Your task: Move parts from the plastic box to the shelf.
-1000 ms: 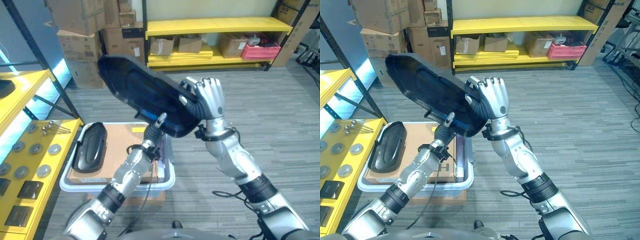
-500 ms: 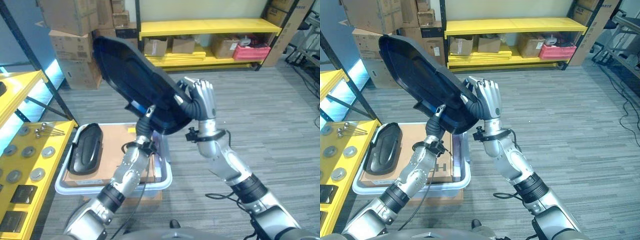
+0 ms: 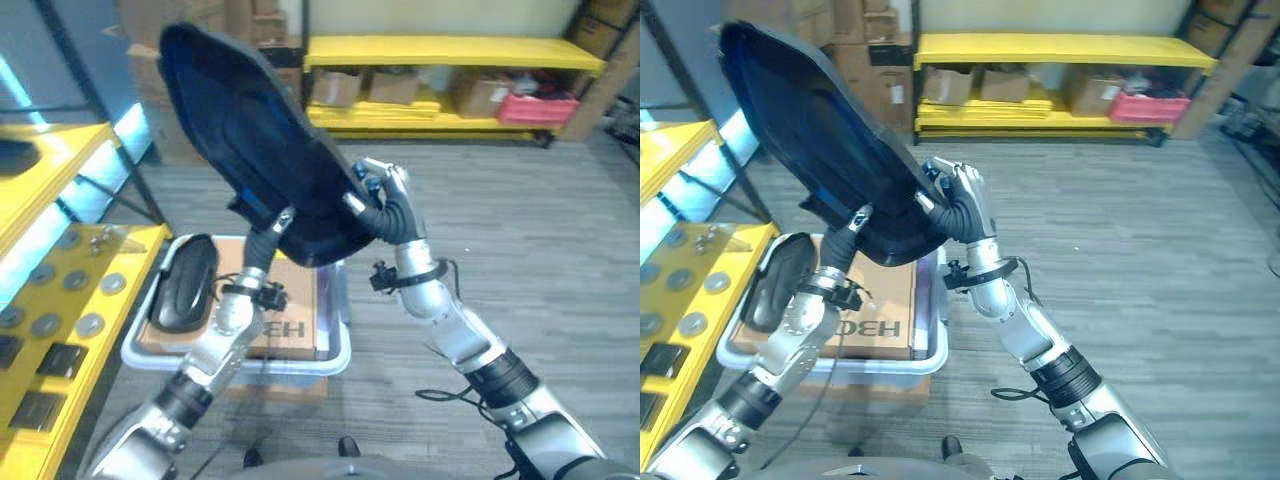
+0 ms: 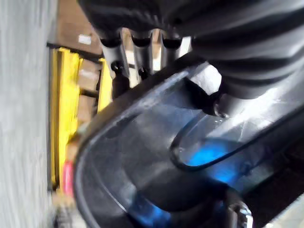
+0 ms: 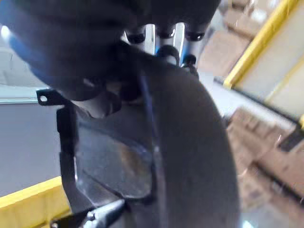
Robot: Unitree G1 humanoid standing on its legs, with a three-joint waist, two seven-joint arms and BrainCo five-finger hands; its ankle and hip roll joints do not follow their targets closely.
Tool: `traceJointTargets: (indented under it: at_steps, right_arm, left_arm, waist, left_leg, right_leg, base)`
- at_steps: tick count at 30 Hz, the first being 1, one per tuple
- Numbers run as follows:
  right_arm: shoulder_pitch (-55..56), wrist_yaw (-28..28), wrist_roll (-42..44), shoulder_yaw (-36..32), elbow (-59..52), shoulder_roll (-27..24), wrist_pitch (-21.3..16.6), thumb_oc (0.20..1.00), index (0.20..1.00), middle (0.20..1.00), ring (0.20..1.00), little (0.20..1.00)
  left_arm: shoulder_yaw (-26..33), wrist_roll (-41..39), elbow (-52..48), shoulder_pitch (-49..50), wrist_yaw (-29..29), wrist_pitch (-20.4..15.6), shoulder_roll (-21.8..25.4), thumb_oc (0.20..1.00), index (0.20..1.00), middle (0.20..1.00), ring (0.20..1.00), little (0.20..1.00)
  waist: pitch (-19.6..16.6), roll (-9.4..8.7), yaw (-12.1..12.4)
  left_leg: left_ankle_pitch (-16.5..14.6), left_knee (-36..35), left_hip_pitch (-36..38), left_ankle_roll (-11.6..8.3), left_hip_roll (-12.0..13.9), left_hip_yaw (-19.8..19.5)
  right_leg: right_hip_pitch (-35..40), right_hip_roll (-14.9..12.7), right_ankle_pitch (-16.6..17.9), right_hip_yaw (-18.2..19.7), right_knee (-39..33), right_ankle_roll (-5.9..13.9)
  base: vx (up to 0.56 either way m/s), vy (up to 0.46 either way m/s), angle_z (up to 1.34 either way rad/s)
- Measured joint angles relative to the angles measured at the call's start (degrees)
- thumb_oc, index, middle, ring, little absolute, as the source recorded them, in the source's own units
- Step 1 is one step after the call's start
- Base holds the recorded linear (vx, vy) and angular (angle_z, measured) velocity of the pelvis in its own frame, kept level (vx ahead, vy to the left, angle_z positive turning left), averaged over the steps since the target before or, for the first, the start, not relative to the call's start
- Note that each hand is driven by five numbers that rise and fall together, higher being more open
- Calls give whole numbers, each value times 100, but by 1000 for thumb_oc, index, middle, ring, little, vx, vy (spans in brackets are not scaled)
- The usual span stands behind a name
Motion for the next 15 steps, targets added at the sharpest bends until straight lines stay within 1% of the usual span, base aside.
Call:
traceJointTargets:
  at_steps: [1, 2, 3, 4, 5, 6, 7, 8, 9, 10, 11, 12, 13, 14, 15]
  right_arm:
    - [-22, 87, 98, 74, 10, 46, -9, 200, 200, 200, 200, 200]
    - [-66, 228, 239, 85, 80, 135, -16, 200, 200, 200, 200, 200]
    - [-97, 393, 378, 142, 208, 175, -76, 200, 200, 200, 200, 200]
    - [-88, 506, 468, 168, 260, 229, -95, 200, 200, 200, 200, 200]
    - [-98, 669, 553, 207, 429, 302, -163, 200, 200, 200, 200, 200]
    - [-147, 807, 572, 250, 580, 335, -185, 200, 200, 200, 200, 200]
    - [-174, 866, 573, 255, 631, 382, -198, 200, 200, 200, 200, 200]
    - [-63, 883, 591, 266, 633, 338, -199, 200, 200, 200, 200, 200]
    - [-63, 883, 591, 266, 633, 338, -199, 200, 200, 200, 200, 200]
    - [-147, 1069, 592, 251, 666, 319, -198, 200, 200, 200, 200, 200]
    - [-126, 1070, 594, 249, 669, 312, -198, 200, 200, 200, 200, 200]
    - [-45, 1073, 612, 197, 604, 300, -210, 200, 200, 200, 200, 200]
    - [65, 1073, 632, 134, 505, 255, -255, 200, 200, 200, 200, 200]
    - [118, 1072, 646, 100, 412, 236, -265, 200, 200, 200, 200, 200]
    - [126, 1072, 646, 85, 341, 197, -265, 200, 200, 200, 200, 200]
  left_arm:
    - [106, 176, -96, 89, 14, -33, 195, 200, 200, 200, 200, 200]
    - [221, 437, -149, 185, 7, -69, 298, 200, 200, 200, 200, 200]
    - [355, 653, -229, 324, 8, -73, 358, 200, 200, 200, 200, 200]
    - [487, 867, -318, 476, 21, -75, 361, 200, 200, 200, 200, 200]
    - [604, 1116, -344, 642, 63, -84, 322, 200, 200, 200, 200, 200]
    - [662, 1267, -342, 741, 114, -75, 292, 200, 200, 200, 200, 200]
    - [719, 1349, -356, 790, 132, -77, 315, 200, 200, 200, 200, 200]
    - [762, 1585, -323, 742, 130, -77, 344, 200, 200, 200, 200, 200]
    - [762, 1585, -323, 742, 130, -77, 344, 200, 200, 200, 200, 200]
    - [773, 1784, -345, 811, 187, -91, 518, 200, 200, 200, 200, 200]
    - [778, 1841, -373, 820, 201, -96, 514, 200, 200, 200, 200, 200]
    - [785, 1973, -439, 813, 214, -94, 507, 200, 200, 200, 200, 200]
    - [784, 2105, -536, 807, 216, -94, 492, 200, 200, 200, 200, 200]
    - [790, 2183, -575, 768, 223, -95, 528, 200, 200, 200, 200, 200]
    - [798, 2251, -644, 760, 247, -95, 564, 200, 200, 200, 200, 200]
  waist:
    - [14, 21, 130]
    - [51, 70, 395]
    - [74, 108, 498]
    - [98, 148, 571]
    - [185, 249, 749]
    - [304, 347, 966]
    - [427, 372, 1047]
    - [549, 141, 867]
    - [549, 141, 867]
    - [703, -100, 1100]
    - [705, -102, 1083]
    - [673, -21, 921]
    - [601, 116, 757]
    - [578, 155, 793]
    - [571, 167, 816]
  left_leg:
    - [38, 3, -61, 22, -8, -123]
    - [127, 12, -138, -8, -14, -288]
    - [180, 60, -221, -72, -32, -506]
    - [196, 148, -370, -97, -61, -789]
    - [287, 180, -539, -158, -110, -1242]
    - [284, 104, -618, -154, -79, -1411]
    - [-8, 146, -724, 5, -87, -1259]
    - [-777, 297, -893, -18, -69, -458]
    - [-777, 297, -893, -18, -69, -458]
    - [-593, 609, -867, 145, -57, 747]
    - [-618, 745, -816, 125, -27, 1031]
    - [-776, 908, -771, 250, 97, 1534]
    - [-845, 915, -732, 345, 195, 1919]
    - [-584, 895, -688, 415, 175, 2088]
    - [-154, 905, -654, 560, 80, 2064]
  right_leg:
    - [38, 11, -34, -139, 21, -45]
    - [46, 32, -116, -313, 115, -62]
    - [80, 38, -170, -492, 162, -90]
    - [118, 35, -222, -729, 169, -118]
    - [215, 53, -306, -1107, 182, -192]
    - [262, 39, -380, -1387, 281, -281]
    - [345, -9, -439, -1692, 342, -291]
    - [479, -359, -538, -2356, 314, -389]
    - [479, -359, -538, -2356, 314, -389]
    - [547, -838, -704, -2859, 566, -318]
    - [628, -917, -735, -2948, 619, -279]
    - [862, -996, -788, -3230, 666, -200]
    - [1085, -1001, -794, -3405, 697, -194]
    - [1199, -1071, -814, -3359, 740, -162]
    - [1348, -1162, -815, -3429, 769, -160]
  base:
    - [-90, -126, 74]
    - [-36, -115, 86]
    - [-66, -101, 98]
    - [-28, -56, 160]
    - [-3, 16, 195]
    - [4, 39, 195]
    - [19, 97, 266]
    - [1, 58, 196]
    - [27, 99, 250]
    - [33, 89, 139]
    - [68, 136, 224]
    - [91, 162, 227]
    - [125, 200, 230]
    - [148, 237, 191]
    - [182, 272, 133]
